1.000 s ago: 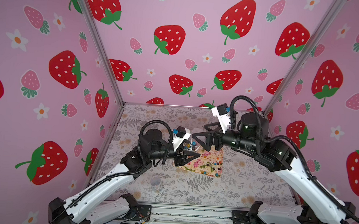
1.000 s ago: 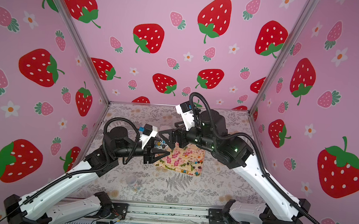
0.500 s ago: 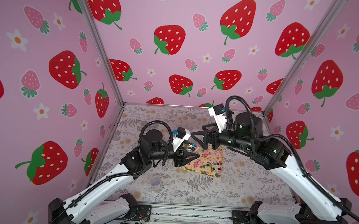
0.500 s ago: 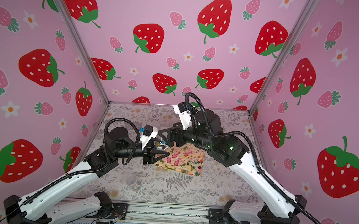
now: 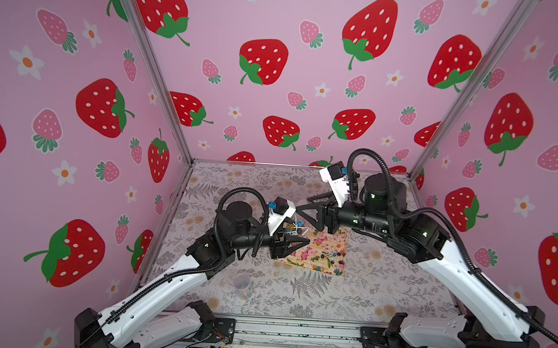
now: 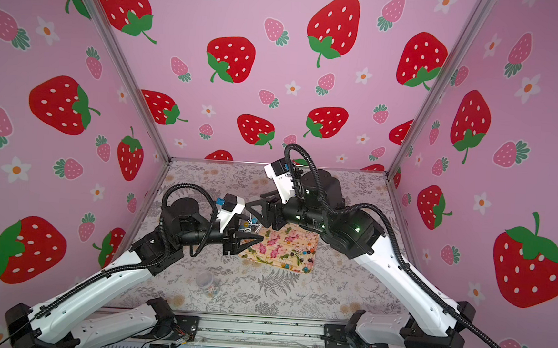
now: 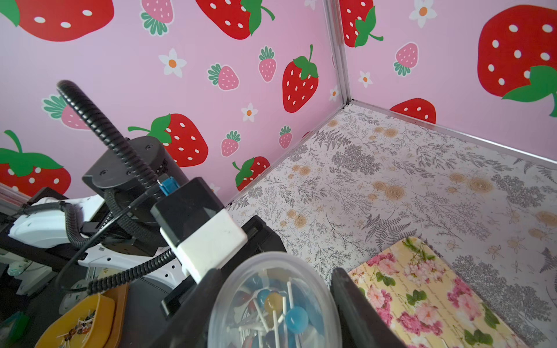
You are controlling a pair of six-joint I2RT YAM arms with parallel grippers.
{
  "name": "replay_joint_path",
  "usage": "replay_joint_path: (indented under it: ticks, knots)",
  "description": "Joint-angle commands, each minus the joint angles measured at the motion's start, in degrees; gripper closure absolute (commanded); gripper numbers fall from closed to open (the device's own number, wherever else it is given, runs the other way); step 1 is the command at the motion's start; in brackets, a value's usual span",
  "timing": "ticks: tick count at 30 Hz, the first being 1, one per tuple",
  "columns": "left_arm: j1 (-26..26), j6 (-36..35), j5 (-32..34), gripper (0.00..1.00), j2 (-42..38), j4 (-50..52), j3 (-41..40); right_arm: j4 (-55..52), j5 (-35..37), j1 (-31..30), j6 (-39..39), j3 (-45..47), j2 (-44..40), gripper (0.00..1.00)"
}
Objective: Pour the candies out of the jar
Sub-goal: Unscrew the lid from the jar.
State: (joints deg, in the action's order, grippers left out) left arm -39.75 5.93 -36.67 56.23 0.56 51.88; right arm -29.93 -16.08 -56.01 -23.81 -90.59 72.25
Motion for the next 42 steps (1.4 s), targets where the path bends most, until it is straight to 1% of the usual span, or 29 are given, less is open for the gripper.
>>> replay_joint_path:
  ticks: [1, 3, 5, 7, 9, 12, 16, 23, 29, 30, 31, 33, 37, 39, 40, 42]
  knots:
    - [-0.22, -0.31, -4.32, 0.57, -1.15, -1.42, 1.27, 1.00, -4.94, 2.16, 4.78, -1.46, -1.12, 0.52]
    - [-0.18, -0.35, -6.03, 0.57, -0.99, -0.76, 1.97, 1.81, -9.31, 3.96, 6.63, -1.31, -1.40, 0.53]
    - [-0.24, -0.25, -7.65, 0.57, -0.77, -0.43, 2.67, 4.53, -17.70, 5.76, 9.63, -0.28, -1.99, 0.53]
    - [-0.18, -0.14, -9.61, 0.57, -0.38, -0.22, 3.42, 5.57, -23.65, 7.35, 11.58, -0.24, -1.95, 0.53]
    - [-0.23, -0.21, -11.76, 0.57, 0.14, 0.28, 4.46, 5.00, -29.29, 8.60, 15.41, -1.11, -1.51, 0.53]
    - [-0.18, -1.41, -14.04, 0.57, 1.26, 2.22, 6.39, 4.72, -34.17, 9.76, 19.72, -1.98, -1.07, 0.53]
    - [-0.16, -2.68, -16.07, 0.57, 2.46, 3.71, 8.21, 4.36, -37.45, 10.69, 24.08, -3.09, -0.40, 0.53]
    - [-0.18, -2.76, -16.54, 0.57, 3.47, 2.09, 8.68, 3.96, -39.46, 11.49, 26.88, -4.63, 1.38, 0.53]
    - [-0.24, -2.46, -15.21, 0.57, 3.47, 0.65, 8.09, 3.10, -38.91, 11.68, 26.89, -4.95, 1.76, 0.49]
    - [-0.19, -2.26, -14.82, 0.57, 3.40, 0.26, 7.83, 2.98, -38.48, 11.70, 26.73, -4.82, 1.59, 0.44]
    - [-0.16, -2.11, -14.46, 0.57, 3.35, -0.07, 7.59, 3.01, -38.31, 11.63, 26.59, -4.58, 1.42, 0.42]
    - [-0.20, -1.98, -13.41, 0.57, 2.86, -0.63, 7.06, 3.76, -37.92, 11.71, 25.75, -3.64, 0.68, 0.34]
    - [-0.17, -2.02, -11.93, 0.56, 2.39, -0.82, 6.36, 5.65, -36.45, 11.71, 22.86, -1.69, -1.23, 0.11]
    - [-0.23, -2.06, -10.56, 0.55, 2.07, -1.04, 5.84, 6.84, -32.50, 11.69, 19.66, -0.68, -2.49, 0.02]
    - [-0.23, -2.13, -9.99, 0.54, 1.96, -1.08, 5.57, 6.96, -30.45, 11.71, 18.36, -0.64, -2.94, 0.00]
    - [-0.16, -2.46, -8.90, 0.55, 1.61, -1.11, 5.09, 7.75, -27.34, 11.68, 13.94, -0.64, -3.72, 0.01]
